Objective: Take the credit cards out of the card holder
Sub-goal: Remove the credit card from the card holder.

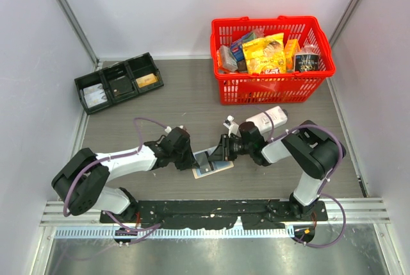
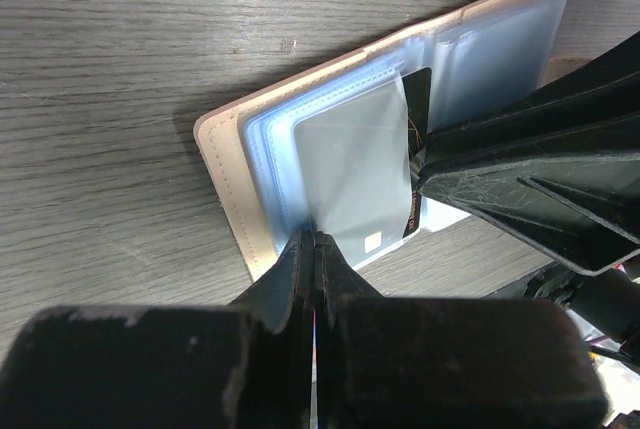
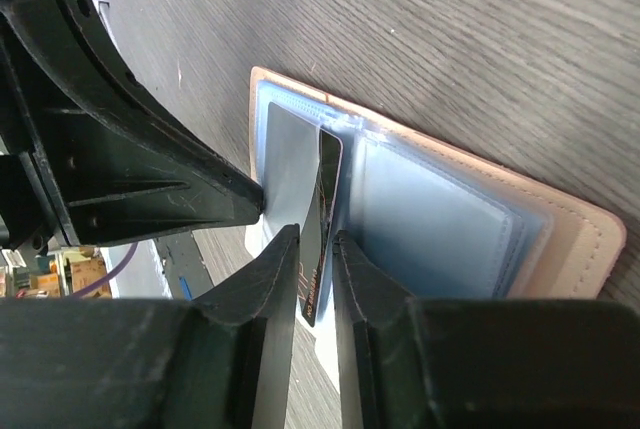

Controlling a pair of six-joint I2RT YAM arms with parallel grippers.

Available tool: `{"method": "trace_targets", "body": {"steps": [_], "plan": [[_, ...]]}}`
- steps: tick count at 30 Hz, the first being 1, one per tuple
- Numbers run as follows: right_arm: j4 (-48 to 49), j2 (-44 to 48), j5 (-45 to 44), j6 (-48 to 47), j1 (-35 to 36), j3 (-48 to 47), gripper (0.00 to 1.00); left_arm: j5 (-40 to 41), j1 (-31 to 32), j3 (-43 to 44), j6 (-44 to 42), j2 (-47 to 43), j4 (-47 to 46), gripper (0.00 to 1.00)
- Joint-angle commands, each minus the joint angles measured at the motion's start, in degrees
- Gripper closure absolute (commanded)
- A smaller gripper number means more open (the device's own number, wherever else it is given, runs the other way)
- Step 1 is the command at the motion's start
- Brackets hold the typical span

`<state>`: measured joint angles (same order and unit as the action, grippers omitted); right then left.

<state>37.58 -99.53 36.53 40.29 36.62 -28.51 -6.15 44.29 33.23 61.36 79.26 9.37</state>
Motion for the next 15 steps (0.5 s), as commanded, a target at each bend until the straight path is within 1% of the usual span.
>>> {"method": "trace_targets", "body": {"steps": [1,6,7,9,15], "plan": [[7.4,-2.95,2.92,1.01,0.12,1.88,0.76,0.35,-0.61,-1.59,-0.02,1.33,1.27,1.0],[12.33,-5.32,4.33,2.16,0.03,2.93,0.79,-0.61,-1.14,-2.38,0.33,1.68,0.22,1.0],[12.77,-5.41,4.6,2.51,0.03,3.11,0.82,-0.7,-1.14,-2.56,0.34,1.68,0.04,1.0],[13.65,-5.77,4.86,2.42,-0.06,3.2,0.84,-0.79,-1.14,-2.73,0.42,1.51,0.04,1.0],[15.15,-6.47,5.92,2.25,0.03,3.55,0.84,-1.05,-1.4,-2.82,0.42,1.6,-0.23,1.0]]}}
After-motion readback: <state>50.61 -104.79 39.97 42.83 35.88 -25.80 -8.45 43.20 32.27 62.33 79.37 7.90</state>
